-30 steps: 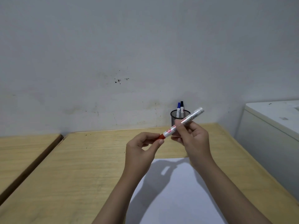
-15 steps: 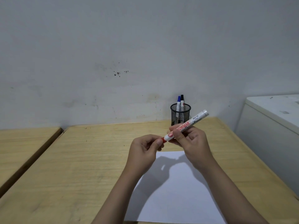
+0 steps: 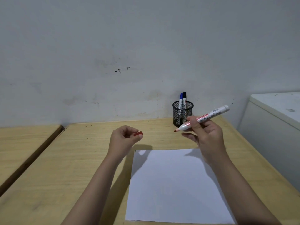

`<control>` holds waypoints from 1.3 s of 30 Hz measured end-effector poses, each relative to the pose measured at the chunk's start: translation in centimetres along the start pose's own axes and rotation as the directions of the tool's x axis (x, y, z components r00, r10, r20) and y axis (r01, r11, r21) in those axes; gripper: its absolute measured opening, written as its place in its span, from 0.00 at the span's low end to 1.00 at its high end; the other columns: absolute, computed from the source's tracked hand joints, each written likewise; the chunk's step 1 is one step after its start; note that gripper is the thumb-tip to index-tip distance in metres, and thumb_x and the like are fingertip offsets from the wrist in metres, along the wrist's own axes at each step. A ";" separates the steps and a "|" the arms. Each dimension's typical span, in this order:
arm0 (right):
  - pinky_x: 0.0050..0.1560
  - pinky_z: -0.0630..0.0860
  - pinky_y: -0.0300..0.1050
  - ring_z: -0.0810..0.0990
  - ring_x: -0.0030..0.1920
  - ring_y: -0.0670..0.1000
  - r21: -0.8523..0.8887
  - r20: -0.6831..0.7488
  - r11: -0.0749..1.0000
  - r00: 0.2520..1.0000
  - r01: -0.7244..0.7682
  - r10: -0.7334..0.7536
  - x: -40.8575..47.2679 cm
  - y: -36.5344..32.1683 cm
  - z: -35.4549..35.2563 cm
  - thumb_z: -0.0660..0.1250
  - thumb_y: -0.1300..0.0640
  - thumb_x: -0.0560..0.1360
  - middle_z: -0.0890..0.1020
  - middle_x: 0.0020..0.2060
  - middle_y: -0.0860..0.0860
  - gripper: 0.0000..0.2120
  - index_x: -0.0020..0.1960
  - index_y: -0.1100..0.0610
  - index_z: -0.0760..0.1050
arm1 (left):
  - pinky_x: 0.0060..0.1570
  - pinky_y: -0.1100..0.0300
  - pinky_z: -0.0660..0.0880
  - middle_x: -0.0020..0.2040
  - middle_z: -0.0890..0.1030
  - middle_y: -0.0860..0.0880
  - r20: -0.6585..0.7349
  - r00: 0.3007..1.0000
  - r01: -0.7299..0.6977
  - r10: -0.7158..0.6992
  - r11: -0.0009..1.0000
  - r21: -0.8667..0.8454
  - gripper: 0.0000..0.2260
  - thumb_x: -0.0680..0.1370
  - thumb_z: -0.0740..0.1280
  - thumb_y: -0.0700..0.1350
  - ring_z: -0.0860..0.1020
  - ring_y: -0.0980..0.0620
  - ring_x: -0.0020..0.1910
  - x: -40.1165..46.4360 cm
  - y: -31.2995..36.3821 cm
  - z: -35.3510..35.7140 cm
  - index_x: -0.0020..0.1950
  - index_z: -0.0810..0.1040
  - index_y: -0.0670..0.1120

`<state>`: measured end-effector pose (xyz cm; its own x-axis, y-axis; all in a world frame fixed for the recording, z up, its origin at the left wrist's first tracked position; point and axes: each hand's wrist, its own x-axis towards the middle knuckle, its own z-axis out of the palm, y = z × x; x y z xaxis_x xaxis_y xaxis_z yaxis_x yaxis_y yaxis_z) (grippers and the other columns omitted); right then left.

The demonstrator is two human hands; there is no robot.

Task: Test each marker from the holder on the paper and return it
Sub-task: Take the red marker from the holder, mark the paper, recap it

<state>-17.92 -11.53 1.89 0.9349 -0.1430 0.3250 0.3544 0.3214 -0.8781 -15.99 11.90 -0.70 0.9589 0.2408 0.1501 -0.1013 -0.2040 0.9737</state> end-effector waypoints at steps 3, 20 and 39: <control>0.36 0.81 0.40 0.85 0.37 0.51 -0.023 -0.005 0.999 0.999 -0.044 0.044 -0.5 0.7 0.0 0.70 0.54 0.67 0.84 0.33 0.52 0.12 0.43 0.62 0.78 | 0.42 0.66 0.75 0.40 0.82 0.48 0.015 1.000 0.009 -0.012 0.980 0.199 0.04 0.70 0.73 0.36 0.79 0.52 0.42 2.0 -1.4 -0.3 0.41 0.82 0.45; 0.31 0.80 0.41 0.81 0.28 0.50 -0.082 0.026 0.983 0.986 -0.161 0.164 -0.4 3.6 2.1 0.69 0.67 0.72 0.82 0.27 0.52 0.07 0.38 0.63 0.71 | 0.38 0.66 0.72 0.44 0.80 0.51 0.176 0.982 -0.024 -0.064 0.889 0.457 0.14 0.74 0.69 0.42 0.79 0.56 0.41 4.0 -4.3 -0.8 0.59 0.73 0.48; 0.33 0.81 0.50 0.85 0.32 0.57 -0.328 -0.002 0.883 0.935 -0.336 0.355 1.0 12.9 8.6 0.72 0.62 0.70 0.82 0.25 0.54 0.11 0.35 0.60 0.70 | 0.58 0.51 0.63 0.49 0.76 0.56 0.260 0.966 -0.170 0.004 0.769 0.617 0.16 0.62 0.75 0.60 0.74 0.58 0.49 0.6 -6.3 -3.9 0.48 0.81 0.61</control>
<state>-12.19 0.50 -6.07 0.9997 -0.0219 -0.0086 -0.0081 0.0246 -0.9997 -15.83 17.01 -6.05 0.9944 -0.0153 0.1046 -0.0770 -0.7829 0.6174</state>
